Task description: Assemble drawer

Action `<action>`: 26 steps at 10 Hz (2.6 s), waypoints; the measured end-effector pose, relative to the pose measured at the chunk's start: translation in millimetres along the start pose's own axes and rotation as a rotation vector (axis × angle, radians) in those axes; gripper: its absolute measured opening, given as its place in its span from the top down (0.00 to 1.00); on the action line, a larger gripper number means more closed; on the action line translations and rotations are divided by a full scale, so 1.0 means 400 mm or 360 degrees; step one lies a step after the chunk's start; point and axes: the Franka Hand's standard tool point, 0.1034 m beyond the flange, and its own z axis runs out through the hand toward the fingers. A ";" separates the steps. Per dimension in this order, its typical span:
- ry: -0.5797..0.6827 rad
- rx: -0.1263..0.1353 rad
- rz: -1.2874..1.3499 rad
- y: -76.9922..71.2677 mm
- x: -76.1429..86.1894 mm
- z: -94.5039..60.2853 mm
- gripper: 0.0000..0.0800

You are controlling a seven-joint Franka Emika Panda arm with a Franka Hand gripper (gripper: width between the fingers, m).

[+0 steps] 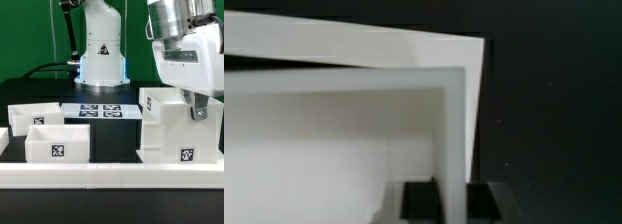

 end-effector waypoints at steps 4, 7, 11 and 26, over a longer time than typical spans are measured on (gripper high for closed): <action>0.0000 0.0002 -0.0013 -0.001 -0.001 -0.001 0.95; -0.0007 -0.0021 -0.0204 0.007 0.006 -0.016 0.57; -0.0037 -0.0016 -0.0495 0.035 0.031 -0.120 0.20; 0.0012 -0.0220 -0.1984 0.152 0.235 -0.170 0.19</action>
Offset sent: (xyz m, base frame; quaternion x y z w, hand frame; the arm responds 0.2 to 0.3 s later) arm 0.0000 0.0000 0.0000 0.0000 0.0000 0.0000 1.0000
